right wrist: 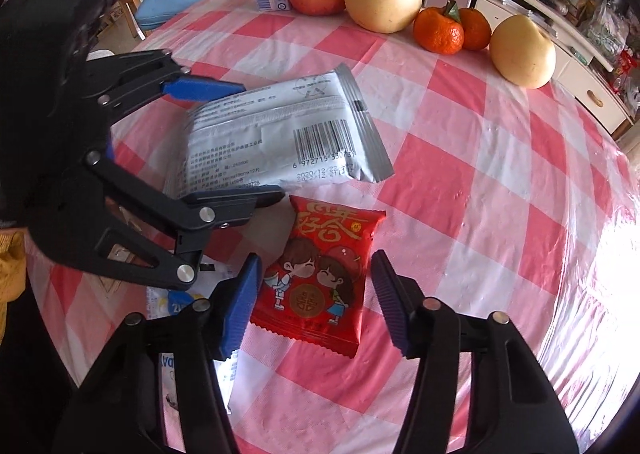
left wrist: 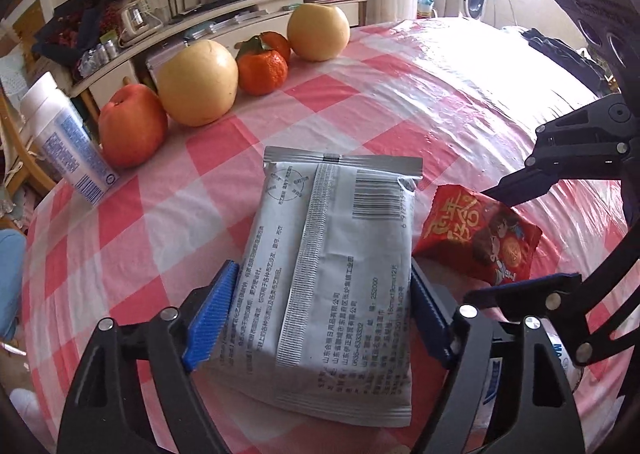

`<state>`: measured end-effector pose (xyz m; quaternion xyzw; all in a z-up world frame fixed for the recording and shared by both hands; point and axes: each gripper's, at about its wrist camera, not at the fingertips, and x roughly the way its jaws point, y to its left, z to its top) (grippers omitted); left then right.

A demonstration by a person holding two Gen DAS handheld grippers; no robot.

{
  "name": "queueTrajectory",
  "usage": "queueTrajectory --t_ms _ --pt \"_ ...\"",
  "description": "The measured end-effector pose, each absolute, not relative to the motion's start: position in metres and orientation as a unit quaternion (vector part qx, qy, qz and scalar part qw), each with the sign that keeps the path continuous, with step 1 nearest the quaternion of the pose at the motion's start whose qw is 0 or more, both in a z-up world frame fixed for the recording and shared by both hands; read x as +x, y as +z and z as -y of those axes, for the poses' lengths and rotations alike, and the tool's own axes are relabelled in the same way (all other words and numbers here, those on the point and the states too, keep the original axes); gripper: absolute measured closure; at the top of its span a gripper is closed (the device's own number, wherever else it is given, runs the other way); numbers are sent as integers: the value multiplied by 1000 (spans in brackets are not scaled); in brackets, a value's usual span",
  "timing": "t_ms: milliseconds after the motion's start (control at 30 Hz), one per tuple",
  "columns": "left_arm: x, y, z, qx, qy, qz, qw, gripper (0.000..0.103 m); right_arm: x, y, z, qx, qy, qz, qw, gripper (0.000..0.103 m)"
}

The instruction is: Collect trash

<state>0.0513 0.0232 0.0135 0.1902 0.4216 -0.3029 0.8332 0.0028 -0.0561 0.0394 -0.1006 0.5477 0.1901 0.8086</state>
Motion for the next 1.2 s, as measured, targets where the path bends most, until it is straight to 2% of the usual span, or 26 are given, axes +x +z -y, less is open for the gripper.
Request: queueTrajectory --t_ms 33,367,1200 --pt "50 14 -25 189 -300 -422 834 23 4 40 55 -103 187 -546 810 55" --pt "33 30 -54 136 -271 -411 860 25 0 39 37 -129 196 -536 811 59" --pt "-24 62 -160 -6 -139 -402 905 25 -11 71 12 -143 189 -488 840 61"
